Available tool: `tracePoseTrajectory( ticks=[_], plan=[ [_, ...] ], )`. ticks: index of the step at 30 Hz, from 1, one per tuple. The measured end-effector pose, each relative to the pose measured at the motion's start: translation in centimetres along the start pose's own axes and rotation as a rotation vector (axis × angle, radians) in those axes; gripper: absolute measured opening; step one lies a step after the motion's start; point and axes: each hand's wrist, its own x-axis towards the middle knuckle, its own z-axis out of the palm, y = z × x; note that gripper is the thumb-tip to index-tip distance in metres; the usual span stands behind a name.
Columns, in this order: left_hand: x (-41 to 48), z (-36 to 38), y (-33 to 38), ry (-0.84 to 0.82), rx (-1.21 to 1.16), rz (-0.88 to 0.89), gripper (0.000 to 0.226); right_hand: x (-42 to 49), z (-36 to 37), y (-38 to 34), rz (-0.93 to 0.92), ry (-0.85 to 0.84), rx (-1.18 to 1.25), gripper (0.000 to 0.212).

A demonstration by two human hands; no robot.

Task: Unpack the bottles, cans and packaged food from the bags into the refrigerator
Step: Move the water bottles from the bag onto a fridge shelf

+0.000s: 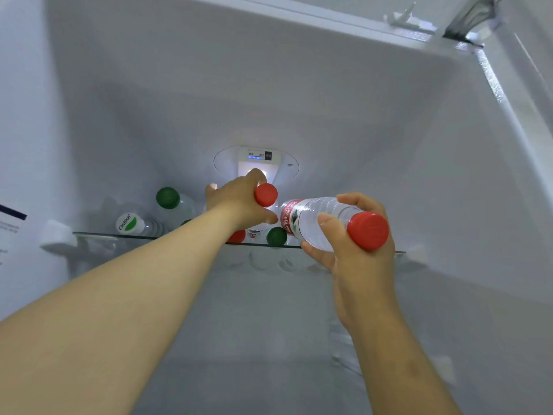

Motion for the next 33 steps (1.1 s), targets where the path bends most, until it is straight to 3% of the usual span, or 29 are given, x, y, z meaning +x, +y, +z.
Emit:
tracePoseTrajectory(
  ticks=[5, 9, 13, 17, 22, 27, 33],
  plan=[
    [-0.5, -0.5, -0.4, -0.097, -0.06, 0.016, 0.043, 0.0, 0.1, -0.1, 0.01, 0.0, 0.002, 0.036],
    [-0.9, -0.7, -0.7, 0.035, -0.09, 0.089, 0.032, -0.1, 0.3, -0.2, 0.015, 0.017, 0.007, 0.035],
    [-0.8, -0.3, -0.3, 0.066, 0.203, 0.195, 0.039, -0.1, 0.4, -0.5, 0.027, 0.02, -0.008, 0.036],
    [-0.2, 0.5, -0.7, -0.069, 0.543, 0.139, 0.044, -0.1, 0.5, -0.6, 0.036, 0.009, -0.026, 0.035],
    [0.2, 1.3, -1.0, -0.201, 0.676, 0.016, 0.071, 0.0, 0.2, -0.4, 0.033, -0.003, -0.028, 0.035],
    [0.1, 1.6, -1.2, -0.222, 0.544, 0.016, 0.079, 0.1, 0.0, -0.2, 0.016, -0.016, -0.059, 0.036],
    [-0.5, 0.5, -1.1, -0.087, 0.318, 0.052, 0.051, 0.6, 0.1, -0.5, -0.024, -0.02, -0.148, 0.032]
  ],
)
